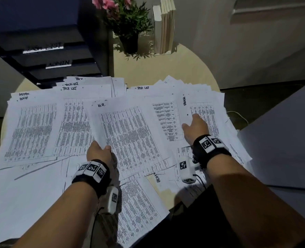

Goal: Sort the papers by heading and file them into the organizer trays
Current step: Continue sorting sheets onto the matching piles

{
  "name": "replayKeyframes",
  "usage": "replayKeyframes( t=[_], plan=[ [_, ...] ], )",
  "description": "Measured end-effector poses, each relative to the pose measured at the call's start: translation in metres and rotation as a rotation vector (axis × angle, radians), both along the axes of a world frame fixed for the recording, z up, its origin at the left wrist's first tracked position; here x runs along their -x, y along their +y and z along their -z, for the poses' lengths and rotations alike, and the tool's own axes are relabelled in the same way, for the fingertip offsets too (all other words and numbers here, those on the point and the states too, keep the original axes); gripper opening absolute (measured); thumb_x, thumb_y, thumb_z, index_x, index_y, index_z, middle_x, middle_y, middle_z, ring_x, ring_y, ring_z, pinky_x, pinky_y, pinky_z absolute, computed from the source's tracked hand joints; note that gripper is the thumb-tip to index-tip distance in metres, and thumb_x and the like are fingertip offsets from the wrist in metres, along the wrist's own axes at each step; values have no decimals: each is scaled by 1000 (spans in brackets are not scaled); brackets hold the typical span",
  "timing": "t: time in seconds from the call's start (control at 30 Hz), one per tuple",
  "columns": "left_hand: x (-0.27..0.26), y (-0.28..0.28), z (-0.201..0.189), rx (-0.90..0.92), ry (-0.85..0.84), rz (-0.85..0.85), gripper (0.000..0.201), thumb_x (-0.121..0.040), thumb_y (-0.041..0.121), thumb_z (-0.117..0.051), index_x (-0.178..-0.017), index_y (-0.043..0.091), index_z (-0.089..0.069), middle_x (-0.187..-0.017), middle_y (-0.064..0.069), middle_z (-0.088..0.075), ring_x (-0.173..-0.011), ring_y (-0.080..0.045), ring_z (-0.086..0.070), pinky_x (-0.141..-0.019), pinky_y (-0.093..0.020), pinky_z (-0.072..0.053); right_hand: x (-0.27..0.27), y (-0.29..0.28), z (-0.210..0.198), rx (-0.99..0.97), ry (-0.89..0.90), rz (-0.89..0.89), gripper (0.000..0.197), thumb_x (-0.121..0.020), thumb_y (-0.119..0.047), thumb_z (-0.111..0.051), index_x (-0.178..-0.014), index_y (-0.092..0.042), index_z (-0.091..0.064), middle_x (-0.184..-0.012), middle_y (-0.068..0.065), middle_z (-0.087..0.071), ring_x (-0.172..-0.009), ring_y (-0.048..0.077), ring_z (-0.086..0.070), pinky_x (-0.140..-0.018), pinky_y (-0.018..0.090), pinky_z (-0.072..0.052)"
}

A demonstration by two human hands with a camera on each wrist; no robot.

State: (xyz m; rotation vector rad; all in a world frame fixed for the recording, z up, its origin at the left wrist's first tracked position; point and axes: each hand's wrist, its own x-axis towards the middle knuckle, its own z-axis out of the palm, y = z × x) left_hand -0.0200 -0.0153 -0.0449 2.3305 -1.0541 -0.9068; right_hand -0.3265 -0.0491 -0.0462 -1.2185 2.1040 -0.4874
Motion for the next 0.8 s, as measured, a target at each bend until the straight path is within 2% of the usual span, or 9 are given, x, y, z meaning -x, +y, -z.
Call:
replayKeyframes(
  t=[0.2,0.27,0.37,0.43,0.47,0.53,0.63,0.73,0.8],
  plan=[
    [14,-7,-40,284,289,45,14,-95,6,-57,-102,18,-59,-89,-1,-65,-79,-16,-61,-73,-30,-50,40,-8,-56,315,124,-90,10,-93,-10,-51,-90,-7,-60,-89,11,-59,-83,30,-56,-69,32,-40],
    [17,-15,-51,353,322,222,15,-91,6,-62,-99,18,-64,-107,3,-65,-101,-20,-62,-88,-38,-53,55,-9,-90,430,11,-162,13,-90,-13,-56,-84,-22,-63,-81,2,-63,-79,22,-57,-69,30,-43],
    [26,-29,-59,500,186,587,19,-82,-1,-70,-94,12,-72,-150,14,-35,-145,-20,-27,-116,-42,-28,57,-3,-136,561,-41,-450,27,-87,-7,-66,-85,-34,-63,-79,-9,-64,-81,7,-59,-76,18,-46],
    [37,-35,-64,517,18,712,23,-80,0,-73,-85,22,-70,-151,12,-31,-146,-16,-18,-120,-48,-11,46,3,-157,556,-63,-595,22,-88,-4,-68,-89,-26,-67,-84,-17,-64,-82,4,-61,-77,13,-45],
    [43,-35,-66,503,28,688,30,-80,1,-73,-82,30,-65,-143,12,-43,-141,-16,-31,-120,-51,-13,40,5,-164,557,-119,-618,17,-88,-6,-68,-90,-22,-69,-83,-18,-65,-81,2,-62,-77,14,-46],
    [45,-36,-67,513,213,493,39,-82,-4,-70,-79,34,-60,-99,19,-68,-100,-8,-62,-104,-41,-45,31,5,-167,583,-330,-523,11,-91,-7,-67,-89,-17,-69,-75,-19,-66,-75,-4,-59,-74,13,-45],
    [34,-37,-61,523,344,147,28,-88,-7,-61,-83,20,-61,-66,13,-62,-58,6,-56,-68,-22,-47,21,-10,-138,569,-402,-270,16,-93,-7,-63,-83,-18,-68,-76,-14,-66,-72,0,-58,-73,15,-47],
    [18,-28,-52,418,290,22,11,-94,3,-58,-99,13,-55,-86,6,-60,-84,-10,-59,-81,-34,-46,19,-29,-68,322,-204,-106,11,-92,-15,-64,-98,-17,-73,-94,1,-72,-90,15,-67,-88,30,-53],
    [2,-20,-35,229,265,-43,41,-95,11,-60,-132,18,-45,-127,-11,-58,-124,-26,-52,-102,-42,-42,16,-32,-28,148,-54,-13,31,-92,-22,-63,-121,-10,-66,-122,12,-64,-111,25,-62,-101,31,-46]
  ],
)
